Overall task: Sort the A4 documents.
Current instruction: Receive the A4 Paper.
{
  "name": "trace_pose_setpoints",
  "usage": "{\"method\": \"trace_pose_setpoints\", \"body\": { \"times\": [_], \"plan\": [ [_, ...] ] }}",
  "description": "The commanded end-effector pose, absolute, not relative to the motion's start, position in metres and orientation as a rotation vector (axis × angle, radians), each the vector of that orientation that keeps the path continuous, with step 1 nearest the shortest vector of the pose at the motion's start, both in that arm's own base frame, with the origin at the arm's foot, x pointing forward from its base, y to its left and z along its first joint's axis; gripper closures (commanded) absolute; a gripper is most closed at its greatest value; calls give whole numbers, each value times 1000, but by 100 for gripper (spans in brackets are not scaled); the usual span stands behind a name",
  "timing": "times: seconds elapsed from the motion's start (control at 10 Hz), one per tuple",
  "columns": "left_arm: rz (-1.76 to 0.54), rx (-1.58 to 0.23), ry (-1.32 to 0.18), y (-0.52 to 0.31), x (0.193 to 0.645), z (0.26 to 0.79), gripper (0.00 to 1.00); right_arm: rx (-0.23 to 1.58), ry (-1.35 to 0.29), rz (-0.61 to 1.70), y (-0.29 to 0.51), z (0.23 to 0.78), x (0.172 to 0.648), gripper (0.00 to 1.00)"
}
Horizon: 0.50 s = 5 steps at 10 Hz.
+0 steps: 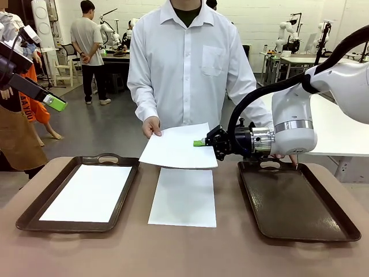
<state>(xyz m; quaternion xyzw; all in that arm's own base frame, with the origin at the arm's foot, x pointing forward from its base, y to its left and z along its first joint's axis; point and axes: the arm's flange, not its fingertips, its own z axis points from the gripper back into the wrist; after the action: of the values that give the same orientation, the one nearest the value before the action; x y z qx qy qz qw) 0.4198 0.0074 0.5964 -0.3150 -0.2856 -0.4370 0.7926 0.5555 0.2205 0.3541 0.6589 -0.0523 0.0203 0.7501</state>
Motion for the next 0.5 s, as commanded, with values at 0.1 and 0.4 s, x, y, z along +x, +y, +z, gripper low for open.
{"method": "trace_pose_setpoints", "body": {
  "times": [0.1,0.4],
  "plan": [
    [-944,-674,-612,7,419,597,0,1442,-89,41,218,355,560,100],
    [-944,-674,-612,7,419,597,0,1445,-71,101,218,360,557,100]
  ]
}}
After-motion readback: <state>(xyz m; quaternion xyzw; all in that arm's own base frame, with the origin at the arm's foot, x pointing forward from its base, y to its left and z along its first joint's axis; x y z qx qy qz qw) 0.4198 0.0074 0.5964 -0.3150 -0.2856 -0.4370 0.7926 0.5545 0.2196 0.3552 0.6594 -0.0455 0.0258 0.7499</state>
